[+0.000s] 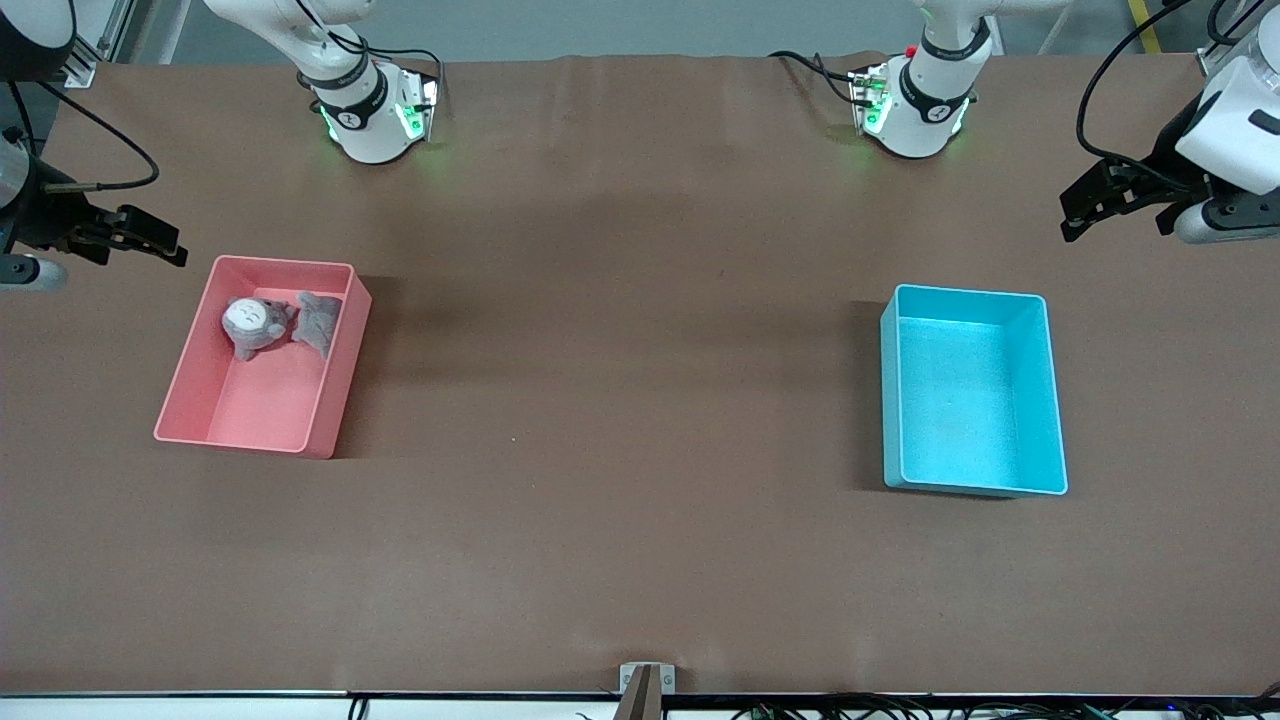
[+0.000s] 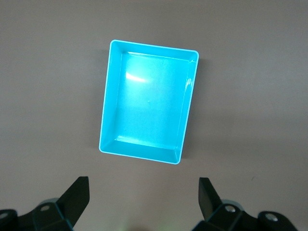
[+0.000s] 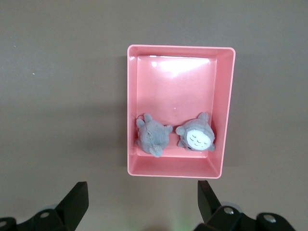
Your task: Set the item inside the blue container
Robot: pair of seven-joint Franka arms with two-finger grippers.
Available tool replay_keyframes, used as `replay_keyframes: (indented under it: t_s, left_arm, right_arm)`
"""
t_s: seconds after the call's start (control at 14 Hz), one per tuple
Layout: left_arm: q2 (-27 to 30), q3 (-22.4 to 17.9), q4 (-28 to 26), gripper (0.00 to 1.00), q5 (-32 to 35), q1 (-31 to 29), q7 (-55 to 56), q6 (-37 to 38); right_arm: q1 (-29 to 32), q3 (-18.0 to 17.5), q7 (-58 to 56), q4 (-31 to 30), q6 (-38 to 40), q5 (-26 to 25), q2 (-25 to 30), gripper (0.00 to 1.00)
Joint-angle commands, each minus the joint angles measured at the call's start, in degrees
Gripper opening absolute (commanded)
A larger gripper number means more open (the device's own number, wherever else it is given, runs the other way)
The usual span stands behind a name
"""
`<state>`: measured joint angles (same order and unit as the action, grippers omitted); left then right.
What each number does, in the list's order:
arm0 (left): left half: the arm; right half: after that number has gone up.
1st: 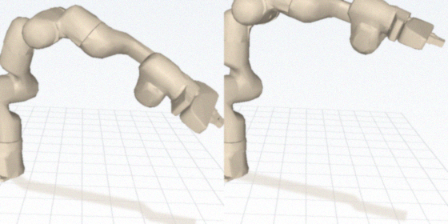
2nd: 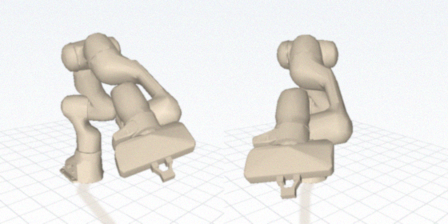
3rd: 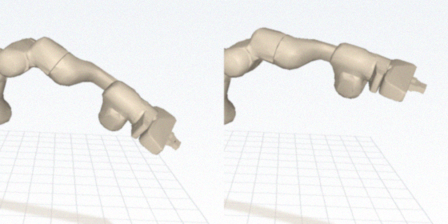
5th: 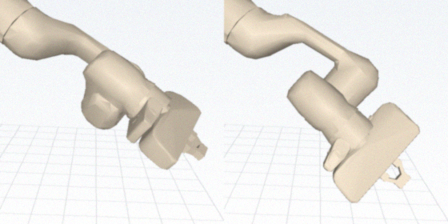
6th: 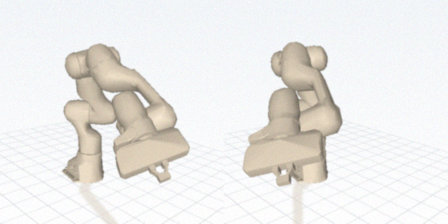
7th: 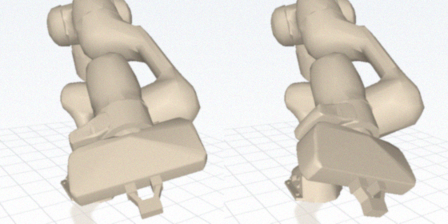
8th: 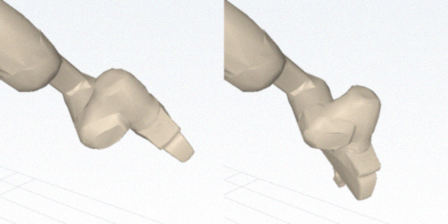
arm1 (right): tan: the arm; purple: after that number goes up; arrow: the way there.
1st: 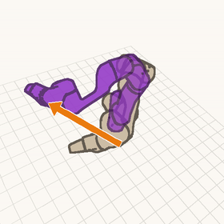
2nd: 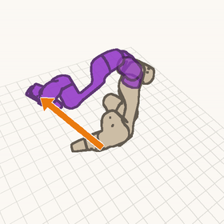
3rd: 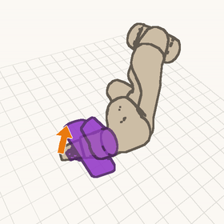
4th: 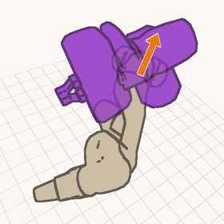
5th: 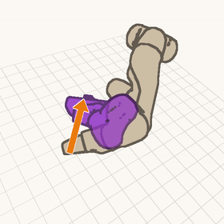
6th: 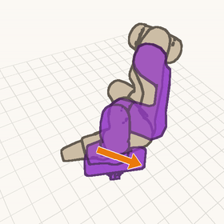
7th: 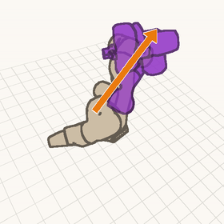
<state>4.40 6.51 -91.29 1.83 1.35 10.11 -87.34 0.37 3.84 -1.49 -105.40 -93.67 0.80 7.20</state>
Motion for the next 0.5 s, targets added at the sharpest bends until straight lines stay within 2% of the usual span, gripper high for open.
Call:
replay_keyframes:
  t_s: [0.0,0.43]
  left_arm:
    - [-0.35,0.08,1.03,1.00,-1.30,-0.39,-1.14,0.51]
    - [-0.44,0.08,1.11,1.00,-1.21,-0.39,-1.14,0.51]
  right_arm:
    - [-0.99,1.00,-0.35,-4.02,-1.78,-0.89,3.69,1.00]
    - [-0.28,0.91,-0.35,-3.67,-1.17,-0.89,5.97,1.00]
